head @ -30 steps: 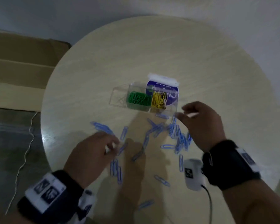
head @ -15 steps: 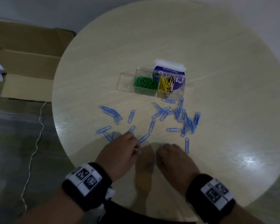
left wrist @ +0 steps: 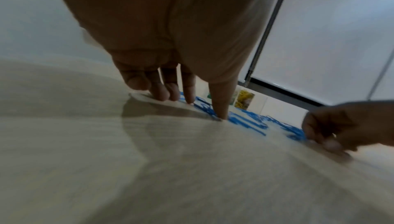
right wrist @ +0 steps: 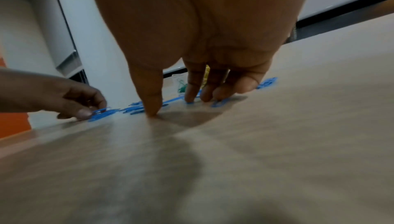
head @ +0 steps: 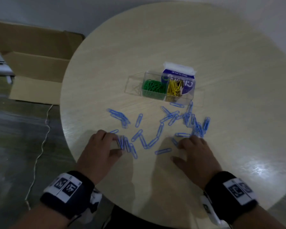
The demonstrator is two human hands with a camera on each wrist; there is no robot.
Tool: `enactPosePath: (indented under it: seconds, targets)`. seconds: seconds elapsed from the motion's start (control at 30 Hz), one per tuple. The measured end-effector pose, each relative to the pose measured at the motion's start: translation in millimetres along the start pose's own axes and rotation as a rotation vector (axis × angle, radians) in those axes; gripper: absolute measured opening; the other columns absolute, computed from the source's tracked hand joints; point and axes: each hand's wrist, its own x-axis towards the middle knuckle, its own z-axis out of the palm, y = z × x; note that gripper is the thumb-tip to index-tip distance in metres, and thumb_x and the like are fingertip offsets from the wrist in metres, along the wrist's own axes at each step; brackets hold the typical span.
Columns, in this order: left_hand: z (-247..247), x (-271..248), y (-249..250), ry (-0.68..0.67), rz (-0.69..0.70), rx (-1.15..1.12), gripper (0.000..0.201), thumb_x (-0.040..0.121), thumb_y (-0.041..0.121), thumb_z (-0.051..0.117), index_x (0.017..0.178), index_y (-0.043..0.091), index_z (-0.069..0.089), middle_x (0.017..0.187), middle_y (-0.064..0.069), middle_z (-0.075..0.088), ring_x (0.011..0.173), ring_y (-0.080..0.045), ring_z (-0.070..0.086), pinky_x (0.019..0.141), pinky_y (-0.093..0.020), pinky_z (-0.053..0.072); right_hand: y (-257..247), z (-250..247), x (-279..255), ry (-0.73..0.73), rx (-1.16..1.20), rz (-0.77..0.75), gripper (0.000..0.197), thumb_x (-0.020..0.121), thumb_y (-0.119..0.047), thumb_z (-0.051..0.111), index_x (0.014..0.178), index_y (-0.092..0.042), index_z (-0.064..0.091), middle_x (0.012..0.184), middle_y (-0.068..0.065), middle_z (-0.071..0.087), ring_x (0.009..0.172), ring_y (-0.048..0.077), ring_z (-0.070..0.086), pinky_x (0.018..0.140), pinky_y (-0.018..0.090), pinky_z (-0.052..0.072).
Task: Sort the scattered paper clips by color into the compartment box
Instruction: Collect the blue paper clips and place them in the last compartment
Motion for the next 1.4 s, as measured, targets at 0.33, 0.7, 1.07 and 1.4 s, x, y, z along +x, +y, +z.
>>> enactPosePath:
  seconds: [0.33,0.7,1.07,1.4]
  targets:
    - [-13,66,19,0.214,-0.036,0.104,0.044,0.085,0.025,0.065,0.128,0.019,0.055,0.118,-0.011,0.053,0.103,-0.038,0.048,0.086,-0.048,0.045,41,-36,43,0.403,0.294,0.386,0.042,0.071,-0.018,0.075,0.111,-0.012,0.064,0.106,0.019,0.061,0.099,0.039,0.057,0.090,0.041,0.044]
    - [12,54,39,0.091,0.047,0.062,0.026,0.085,0.028,0.055,0.102,0.013,0.068,0.089,-0.010,0.061,0.082,-0.036,0.061,0.071,-0.042,0.053,-14,1,45,0.197,0.147,0.139,0.046,0.073,-0.018,0.067,0.118,-0.011,0.059,0.106,0.017,0.056,0.095,0.041,0.053,0.088,0.044,0.043]
    - [-9,43,32,0.143,-0.124,-0.051,0.017,0.091,0.039,0.060,0.098,0.024,0.065,0.092,0.000,0.060,0.082,-0.025,0.063,0.074,-0.037,0.052,1,-13,23,0.320,0.269,0.237,0.038,0.068,-0.029,0.081,0.095,-0.006,0.068,0.091,0.014,0.064,0.085,0.038,0.062,0.080,0.046,0.053]
    - [17,48,70,-0.032,-0.064,0.015,0.034,0.080,0.051,0.066,0.092,0.021,0.060,0.093,-0.002,0.056,0.087,-0.027,0.060,0.075,-0.039,0.051,-38,-6,38,0.075,0.101,0.133,0.032,0.080,-0.031,0.065,0.106,-0.012,0.061,0.100,0.013,0.056,0.095,0.036,0.056,0.081,0.038,0.044]
